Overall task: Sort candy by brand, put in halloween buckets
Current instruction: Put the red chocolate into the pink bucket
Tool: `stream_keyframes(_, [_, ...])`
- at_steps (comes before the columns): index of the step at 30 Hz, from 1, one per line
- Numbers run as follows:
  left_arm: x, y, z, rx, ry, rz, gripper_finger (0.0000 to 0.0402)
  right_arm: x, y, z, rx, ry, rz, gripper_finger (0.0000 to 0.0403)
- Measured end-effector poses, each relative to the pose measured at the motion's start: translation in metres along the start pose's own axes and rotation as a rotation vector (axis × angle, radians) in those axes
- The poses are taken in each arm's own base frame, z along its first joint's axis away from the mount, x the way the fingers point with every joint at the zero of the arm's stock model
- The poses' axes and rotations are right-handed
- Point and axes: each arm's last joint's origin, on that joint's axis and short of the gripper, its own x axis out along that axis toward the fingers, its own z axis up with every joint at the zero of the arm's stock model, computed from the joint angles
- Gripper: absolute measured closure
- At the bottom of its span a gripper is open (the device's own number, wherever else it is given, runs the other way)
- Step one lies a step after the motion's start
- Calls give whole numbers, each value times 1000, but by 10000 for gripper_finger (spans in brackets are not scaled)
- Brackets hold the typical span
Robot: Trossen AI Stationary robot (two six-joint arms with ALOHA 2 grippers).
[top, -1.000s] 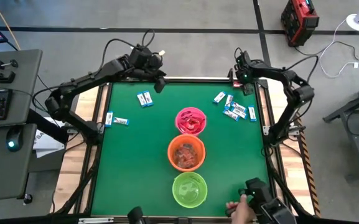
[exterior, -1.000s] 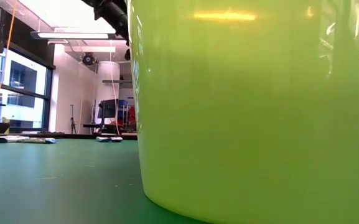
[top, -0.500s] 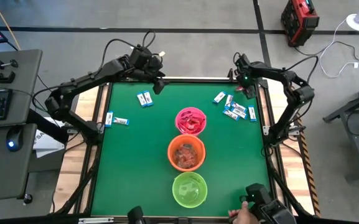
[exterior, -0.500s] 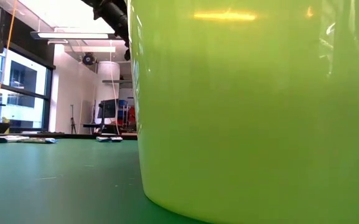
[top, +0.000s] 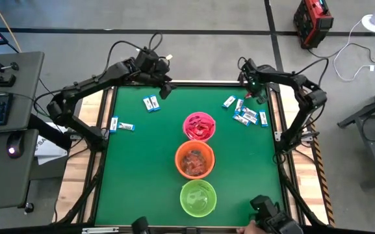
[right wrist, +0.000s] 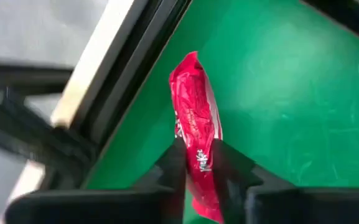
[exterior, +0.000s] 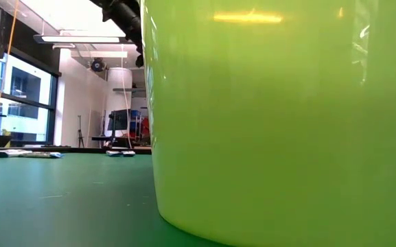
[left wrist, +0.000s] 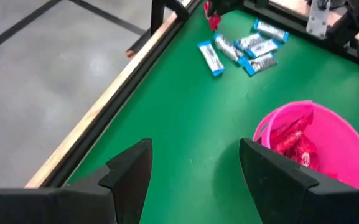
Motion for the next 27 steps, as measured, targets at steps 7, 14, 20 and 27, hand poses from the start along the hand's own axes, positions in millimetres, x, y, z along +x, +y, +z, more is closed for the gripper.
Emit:
stream_keyframes(7, [-6, 4, -10, 5, 100, 6, 172, -15, 1, -14, -199, -29, 44, 386])
stream_keyframes(14, [-14, 22, -18, -19, 115, 48, 172, -74, -7, -11, -437, -149, 213, 397])
stream_keyframes(20, [0, 30, -31, -92, 69, -24, 172, -132, -26, -39, -810, -90, 458, 398])
stream_keyframes(27, [17, 7, -39, -266, 55, -228, 172, -167, -55, -115, -1168, 83, 672, 395])
